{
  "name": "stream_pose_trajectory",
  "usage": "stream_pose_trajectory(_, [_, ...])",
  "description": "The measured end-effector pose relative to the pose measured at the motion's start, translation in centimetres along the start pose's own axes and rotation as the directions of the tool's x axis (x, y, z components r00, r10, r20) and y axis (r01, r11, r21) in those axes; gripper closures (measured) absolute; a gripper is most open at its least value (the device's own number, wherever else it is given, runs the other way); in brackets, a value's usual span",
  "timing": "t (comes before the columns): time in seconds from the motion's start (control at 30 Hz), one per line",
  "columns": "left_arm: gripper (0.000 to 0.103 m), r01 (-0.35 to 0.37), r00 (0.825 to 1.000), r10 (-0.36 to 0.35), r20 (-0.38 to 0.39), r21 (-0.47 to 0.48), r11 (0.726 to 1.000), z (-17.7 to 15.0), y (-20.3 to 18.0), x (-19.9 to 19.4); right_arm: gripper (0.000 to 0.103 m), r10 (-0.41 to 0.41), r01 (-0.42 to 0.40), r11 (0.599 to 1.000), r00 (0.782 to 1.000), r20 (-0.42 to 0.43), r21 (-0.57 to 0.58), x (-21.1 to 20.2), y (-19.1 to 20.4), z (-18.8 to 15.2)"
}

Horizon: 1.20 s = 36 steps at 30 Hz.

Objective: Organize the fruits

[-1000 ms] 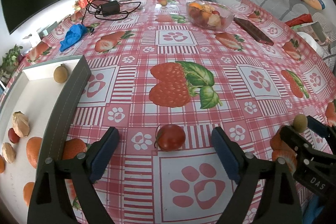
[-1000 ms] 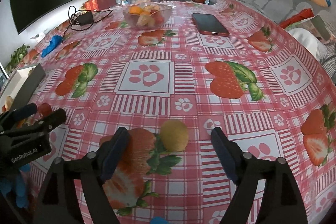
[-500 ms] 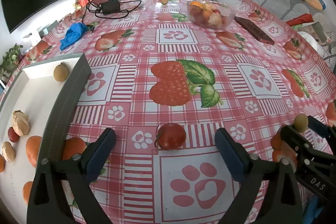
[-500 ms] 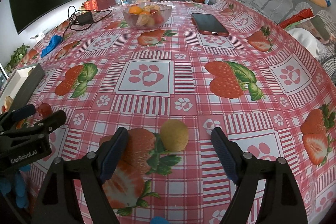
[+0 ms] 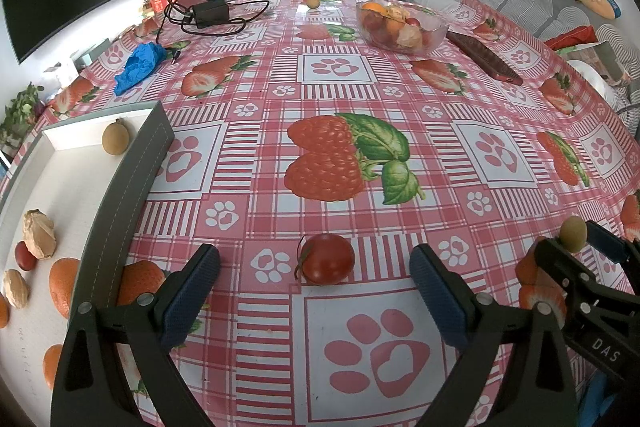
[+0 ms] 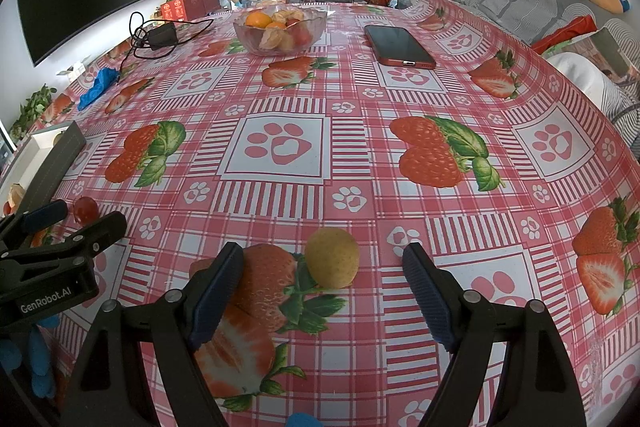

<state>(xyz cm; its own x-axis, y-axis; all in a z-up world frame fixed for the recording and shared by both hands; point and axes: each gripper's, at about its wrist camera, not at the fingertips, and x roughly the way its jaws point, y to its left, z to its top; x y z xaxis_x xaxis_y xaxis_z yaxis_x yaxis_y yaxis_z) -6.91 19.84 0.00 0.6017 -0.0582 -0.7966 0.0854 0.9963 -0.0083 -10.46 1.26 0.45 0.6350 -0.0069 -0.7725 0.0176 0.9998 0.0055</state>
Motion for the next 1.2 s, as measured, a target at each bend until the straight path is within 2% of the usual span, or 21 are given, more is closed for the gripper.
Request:
stream_pose_trajectory(1.03, [0.006,-0.001,1.000,0.001,0.000,0.000,1.000,0.00,0.03,0.05,0.020,0.001,-0.001,1.000,1.000,0.000,0.000,0.00,-0.04,-0.02])
stream_pose_trajectory(1.2, [0.003,-0.004,1.000,0.004,-0.006,-0.007,1.000,-0.08,0.15,0.08,0.020,0.001,-0.001,1.000,1.000,0.001,0.000,-0.03,-0.06,-0.02])
